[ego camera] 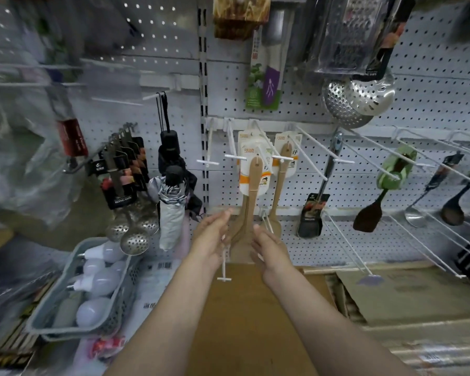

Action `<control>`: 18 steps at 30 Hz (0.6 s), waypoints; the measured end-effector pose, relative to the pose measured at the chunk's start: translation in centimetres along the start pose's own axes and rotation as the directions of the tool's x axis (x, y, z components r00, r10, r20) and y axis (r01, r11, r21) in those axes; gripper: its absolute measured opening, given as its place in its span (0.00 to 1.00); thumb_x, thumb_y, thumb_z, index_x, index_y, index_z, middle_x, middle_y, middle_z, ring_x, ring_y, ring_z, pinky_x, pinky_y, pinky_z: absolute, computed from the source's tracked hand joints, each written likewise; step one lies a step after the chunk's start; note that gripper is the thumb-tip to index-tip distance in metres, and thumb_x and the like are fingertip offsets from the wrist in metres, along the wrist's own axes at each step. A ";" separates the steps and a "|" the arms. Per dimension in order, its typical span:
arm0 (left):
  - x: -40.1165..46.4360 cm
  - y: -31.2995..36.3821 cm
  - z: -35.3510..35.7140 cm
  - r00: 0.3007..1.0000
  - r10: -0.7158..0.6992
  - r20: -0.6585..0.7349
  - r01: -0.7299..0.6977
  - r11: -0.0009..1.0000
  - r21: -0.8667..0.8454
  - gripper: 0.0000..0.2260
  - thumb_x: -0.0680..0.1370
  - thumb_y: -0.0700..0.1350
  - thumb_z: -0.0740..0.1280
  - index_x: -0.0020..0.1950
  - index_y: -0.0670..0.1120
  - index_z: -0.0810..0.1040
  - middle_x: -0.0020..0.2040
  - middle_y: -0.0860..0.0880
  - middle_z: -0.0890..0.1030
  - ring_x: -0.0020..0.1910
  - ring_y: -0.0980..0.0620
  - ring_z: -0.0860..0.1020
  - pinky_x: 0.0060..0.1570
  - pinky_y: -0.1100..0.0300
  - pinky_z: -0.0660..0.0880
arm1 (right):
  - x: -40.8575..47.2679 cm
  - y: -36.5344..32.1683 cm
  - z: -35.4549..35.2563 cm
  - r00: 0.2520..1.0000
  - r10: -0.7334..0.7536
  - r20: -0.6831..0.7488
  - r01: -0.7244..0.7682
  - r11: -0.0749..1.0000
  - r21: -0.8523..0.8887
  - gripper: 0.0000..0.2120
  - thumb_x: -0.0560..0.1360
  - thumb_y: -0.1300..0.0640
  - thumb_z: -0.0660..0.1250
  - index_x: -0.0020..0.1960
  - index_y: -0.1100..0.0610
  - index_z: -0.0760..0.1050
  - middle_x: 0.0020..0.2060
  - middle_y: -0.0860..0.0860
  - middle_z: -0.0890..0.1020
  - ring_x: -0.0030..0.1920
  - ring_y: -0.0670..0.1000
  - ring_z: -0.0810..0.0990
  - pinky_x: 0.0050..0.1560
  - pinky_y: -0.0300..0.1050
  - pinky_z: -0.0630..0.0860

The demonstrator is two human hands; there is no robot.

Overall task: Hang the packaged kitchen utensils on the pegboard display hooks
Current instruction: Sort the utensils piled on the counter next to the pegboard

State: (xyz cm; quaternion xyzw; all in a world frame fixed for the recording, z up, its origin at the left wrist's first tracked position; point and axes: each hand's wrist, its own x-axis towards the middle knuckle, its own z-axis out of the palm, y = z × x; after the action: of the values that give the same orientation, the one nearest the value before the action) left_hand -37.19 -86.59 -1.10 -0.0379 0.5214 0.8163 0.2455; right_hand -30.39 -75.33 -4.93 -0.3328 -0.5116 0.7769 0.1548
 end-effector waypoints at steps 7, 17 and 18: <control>-7.0 -1.5 -5.6 0.993 -0.057 -0.103 0.053 0.998 -0.042 0.17 0.76 0.49 0.74 0.64 0.53 0.79 0.59 0.50 0.82 0.58 0.53 0.78 0.46 0.58 0.77 | -6.8 2.3 1.3 0.994 0.024 0.106 -0.013 0.994 -0.107 0.06 0.77 0.44 0.72 0.51 0.43 0.77 0.61 0.48 0.79 0.62 0.51 0.76 0.69 0.51 0.71; -17.5 -0.7 -17.9 0.921 -0.145 -0.361 0.086 0.981 -0.175 0.16 0.78 0.51 0.71 0.63 0.46 0.78 0.60 0.48 0.77 0.61 0.50 0.77 0.46 0.57 0.74 | -15.8 8.5 8.4 0.921 0.229 0.315 -0.158 0.958 -0.238 0.24 0.79 0.44 0.68 0.71 0.54 0.72 0.69 0.50 0.74 0.71 0.53 0.71 0.70 0.50 0.69; -18.4 -0.1 -19.3 0.912 -0.134 -0.387 0.069 0.981 -0.179 0.13 0.79 0.51 0.71 0.61 0.47 0.79 0.57 0.48 0.78 0.57 0.51 0.78 0.43 0.59 0.73 | -16.7 9.2 9.7 0.910 0.246 0.333 -0.162 0.952 -0.261 0.27 0.79 0.44 0.68 0.74 0.54 0.70 0.72 0.52 0.72 0.73 0.54 0.69 0.72 0.51 0.68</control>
State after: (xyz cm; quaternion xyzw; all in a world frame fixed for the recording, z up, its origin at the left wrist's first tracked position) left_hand -24.74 -109.97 -4.07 -0.2495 0.4899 0.8172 0.1731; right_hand -23.79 -95.66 -4.73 -0.2515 -0.5788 0.7731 -0.0637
